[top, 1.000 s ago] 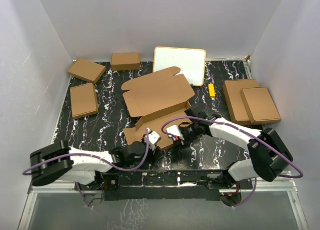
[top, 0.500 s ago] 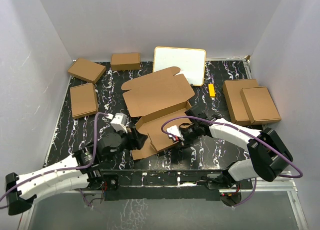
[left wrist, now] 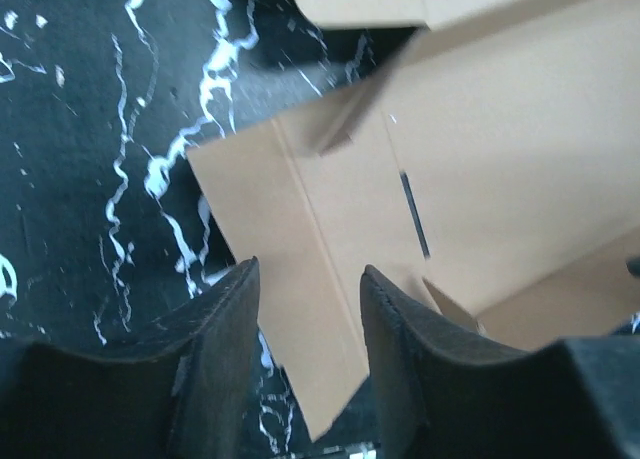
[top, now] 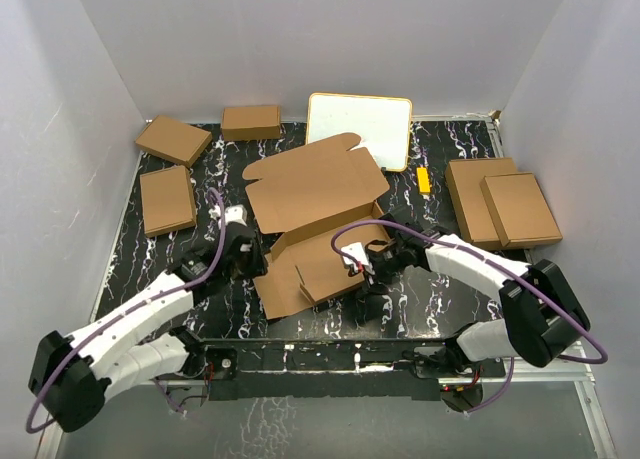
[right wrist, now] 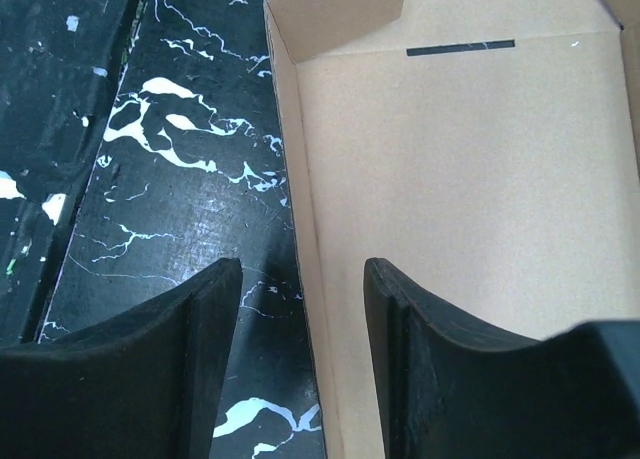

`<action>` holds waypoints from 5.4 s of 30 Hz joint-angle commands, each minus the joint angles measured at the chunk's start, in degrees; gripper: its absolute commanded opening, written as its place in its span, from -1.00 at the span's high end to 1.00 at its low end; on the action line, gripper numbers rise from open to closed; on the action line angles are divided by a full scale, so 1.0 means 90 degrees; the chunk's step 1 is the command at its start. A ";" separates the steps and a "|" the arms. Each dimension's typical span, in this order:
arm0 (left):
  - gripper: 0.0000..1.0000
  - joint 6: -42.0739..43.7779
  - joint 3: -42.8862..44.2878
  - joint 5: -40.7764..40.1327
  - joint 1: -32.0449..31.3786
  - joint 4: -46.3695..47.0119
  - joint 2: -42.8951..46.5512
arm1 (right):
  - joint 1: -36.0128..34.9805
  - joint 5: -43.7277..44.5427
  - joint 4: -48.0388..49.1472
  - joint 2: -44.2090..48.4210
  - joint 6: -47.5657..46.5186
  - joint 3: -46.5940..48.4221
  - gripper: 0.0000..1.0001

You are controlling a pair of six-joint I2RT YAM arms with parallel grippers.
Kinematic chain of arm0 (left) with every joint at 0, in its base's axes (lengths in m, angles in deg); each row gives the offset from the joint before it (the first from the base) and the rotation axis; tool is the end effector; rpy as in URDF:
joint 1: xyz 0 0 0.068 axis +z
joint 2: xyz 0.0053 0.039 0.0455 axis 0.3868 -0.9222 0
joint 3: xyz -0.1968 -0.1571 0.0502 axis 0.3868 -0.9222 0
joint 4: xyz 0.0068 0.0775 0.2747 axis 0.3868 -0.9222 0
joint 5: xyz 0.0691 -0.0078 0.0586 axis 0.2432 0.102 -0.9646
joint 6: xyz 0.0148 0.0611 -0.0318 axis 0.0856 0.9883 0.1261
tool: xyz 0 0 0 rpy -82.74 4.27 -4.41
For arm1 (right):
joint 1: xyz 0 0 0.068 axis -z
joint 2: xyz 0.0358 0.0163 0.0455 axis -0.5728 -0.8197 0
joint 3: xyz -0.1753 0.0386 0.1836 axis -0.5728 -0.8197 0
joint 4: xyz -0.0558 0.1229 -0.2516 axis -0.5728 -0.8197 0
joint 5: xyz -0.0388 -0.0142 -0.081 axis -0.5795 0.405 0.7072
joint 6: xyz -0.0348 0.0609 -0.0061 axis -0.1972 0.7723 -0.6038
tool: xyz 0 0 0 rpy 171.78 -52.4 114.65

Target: Fold the paper box

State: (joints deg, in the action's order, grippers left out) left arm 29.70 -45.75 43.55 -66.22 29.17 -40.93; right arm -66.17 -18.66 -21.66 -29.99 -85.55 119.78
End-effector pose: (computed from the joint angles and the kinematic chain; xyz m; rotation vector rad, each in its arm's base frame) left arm 0.1876 -0.1533 0.2033 -0.1406 2.2974 -0.4289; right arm 0.2020 0.1741 0.1363 -1.9043 1.4225 0.9197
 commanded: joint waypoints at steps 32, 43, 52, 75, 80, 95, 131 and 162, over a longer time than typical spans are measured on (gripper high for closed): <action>-0.33 0.1008 0.0973 0.1879 0.1613 0.0600 -0.0974 | 0.2855 -0.0650 0.1341 0.0789 0.3900 0.0922 -0.37; -0.31 -0.1013 -0.0484 0.1566 0.1658 -0.0853 0.0934 | 0.3405 0.1338 0.2261 -0.0153 0.5722 0.0534 -0.21; -0.19 -0.1358 -0.0847 0.1939 0.1656 0.0009 0.0181 | 0.2870 0.1935 0.1852 -0.0757 0.5746 0.0866 -0.15; 1.00 -0.1090 -0.0622 0.2416 0.1655 0.1111 -0.0410 | 0.2523 0.2279 0.2101 -0.0707 0.6274 0.0666 0.44; 1.00 -0.0737 -0.0305 0.2693 0.1649 0.1354 -0.0633 | 0.2504 0.2238 0.2211 -0.0652 0.6445 0.0585 0.56; 1.00 -0.0353 0.0428 0.3364 0.1376 0.2321 -0.1526 | 0.2485 0.2198 0.2406 -0.0567 0.6689 0.0439 0.61; -0.08 -0.0366 -0.0494 0.3306 0.1089 0.3900 -0.1791 | 0.2496 0.2205 0.2484 -0.0592 0.6721 0.0378 0.58; -0.78 -0.1663 -0.2979 0.3307 0.1089 0.9197 -0.1698 | 0.2491 0.2120 0.2484 -0.0611 0.6693 0.0362 0.58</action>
State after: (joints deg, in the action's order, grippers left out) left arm 16.56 -71.30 73.01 -56.21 102.92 -55.51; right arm -43.24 2.89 -1.44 -36.87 -25.60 123.37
